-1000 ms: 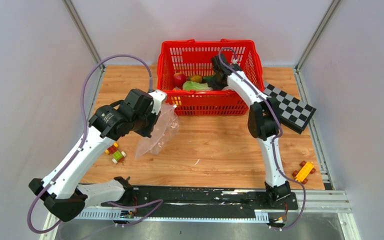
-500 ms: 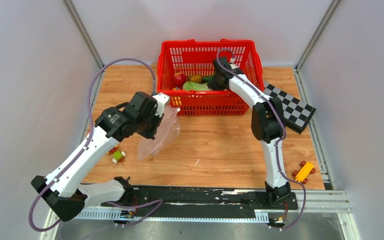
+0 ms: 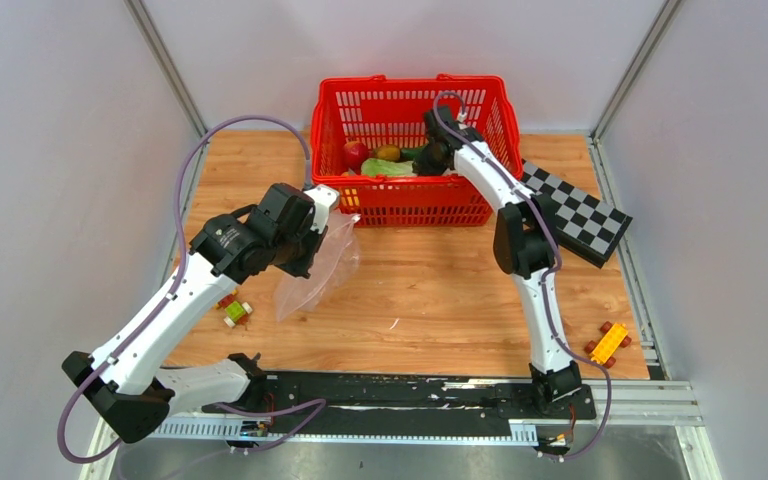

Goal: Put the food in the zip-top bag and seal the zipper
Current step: Pick up the fake vegetable from the bin.

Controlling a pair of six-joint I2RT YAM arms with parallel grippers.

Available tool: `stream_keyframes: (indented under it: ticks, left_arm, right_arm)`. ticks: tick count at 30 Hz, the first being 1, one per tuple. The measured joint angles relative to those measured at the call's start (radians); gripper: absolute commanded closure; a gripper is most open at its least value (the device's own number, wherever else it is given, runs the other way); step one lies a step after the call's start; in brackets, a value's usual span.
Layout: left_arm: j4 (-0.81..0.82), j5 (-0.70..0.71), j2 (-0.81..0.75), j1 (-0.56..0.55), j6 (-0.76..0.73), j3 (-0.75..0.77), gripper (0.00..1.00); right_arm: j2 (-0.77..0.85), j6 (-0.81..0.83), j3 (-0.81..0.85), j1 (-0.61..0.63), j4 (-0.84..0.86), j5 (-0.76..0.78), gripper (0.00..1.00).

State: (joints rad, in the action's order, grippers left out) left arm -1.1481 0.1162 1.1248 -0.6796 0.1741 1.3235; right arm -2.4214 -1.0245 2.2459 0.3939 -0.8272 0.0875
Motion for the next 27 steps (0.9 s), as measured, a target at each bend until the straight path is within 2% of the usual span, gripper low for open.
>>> stream_keyframes:
  ticks: [10,17,27]
  left_arm:
    - [0.002,0.009,-0.004,0.000,0.000,-0.001,1.00]
    - [0.016,0.008,-0.005,0.000,0.000,-0.008,1.00]
    - [0.030,0.009,-0.016,0.000,0.001,-0.019,1.00]
  right_arm:
    - [0.097,0.048,-0.171,0.007,0.140,-0.010,1.00]
    - [0.279,0.146,-0.374,0.018,0.224,-0.027,1.00]
    - [0.459,0.229,-0.422,0.018,0.302,-0.102,1.00]
